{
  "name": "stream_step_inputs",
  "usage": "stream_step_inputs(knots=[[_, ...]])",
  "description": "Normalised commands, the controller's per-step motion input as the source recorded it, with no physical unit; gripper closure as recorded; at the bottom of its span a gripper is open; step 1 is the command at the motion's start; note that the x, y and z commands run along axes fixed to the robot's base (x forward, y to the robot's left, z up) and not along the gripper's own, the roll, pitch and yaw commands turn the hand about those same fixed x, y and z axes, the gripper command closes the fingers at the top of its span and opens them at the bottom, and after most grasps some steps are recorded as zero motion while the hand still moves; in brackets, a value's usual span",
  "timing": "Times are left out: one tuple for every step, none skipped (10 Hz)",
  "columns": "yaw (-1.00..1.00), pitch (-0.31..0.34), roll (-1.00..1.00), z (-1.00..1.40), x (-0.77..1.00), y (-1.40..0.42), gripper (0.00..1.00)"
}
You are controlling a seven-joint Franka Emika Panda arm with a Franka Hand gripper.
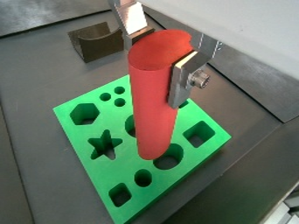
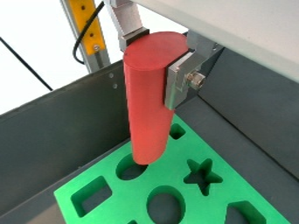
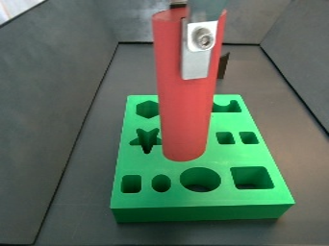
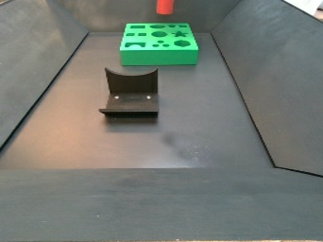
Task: Pick up the oval object. Move up. Place the oval object on the fixture. Regrasp the oval object. Move to above the board. Insert the oval object.
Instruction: Insert the oval object.
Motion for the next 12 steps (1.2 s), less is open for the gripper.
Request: stream_step_inputs(knots=[[0.0, 0.0, 0.0, -0.23, 0.55, -0.11, 1.0], [-0.15, 0.0, 0.0, -0.21, 0.65, -0.07, 1.0], [-0.13, -0.036, 0.0, -0.13, 0.34, -0.04, 1.0], [-0.15, -0.043, 0.0, -0.15, 0.23, 0.0, 1.0], [0.0, -0.024, 0.0, -0.25, 0.32, -0.08, 1.0], [-0.02, -0.074, 0.0, -0.25, 0.22, -0.1, 1.0], [0.0, -0.04, 0.01, -0.27, 0.11, -0.11, 1.0], [0.0, 0.0, 0.02, 0.0, 0.03, 0.0, 1.0], [0.0, 0.0, 0.0, -0.1, 0.0, 0.0, 1.0], [0.0, -0.06, 0.04, -0.4, 0.0, -0.09, 1.0], [0.0, -0.093, 0.0, -0.35, 0.0, -0.08, 1.0], [0.0, -0.007, 0.0, -0.03, 0.0, 0.0, 1.0]])
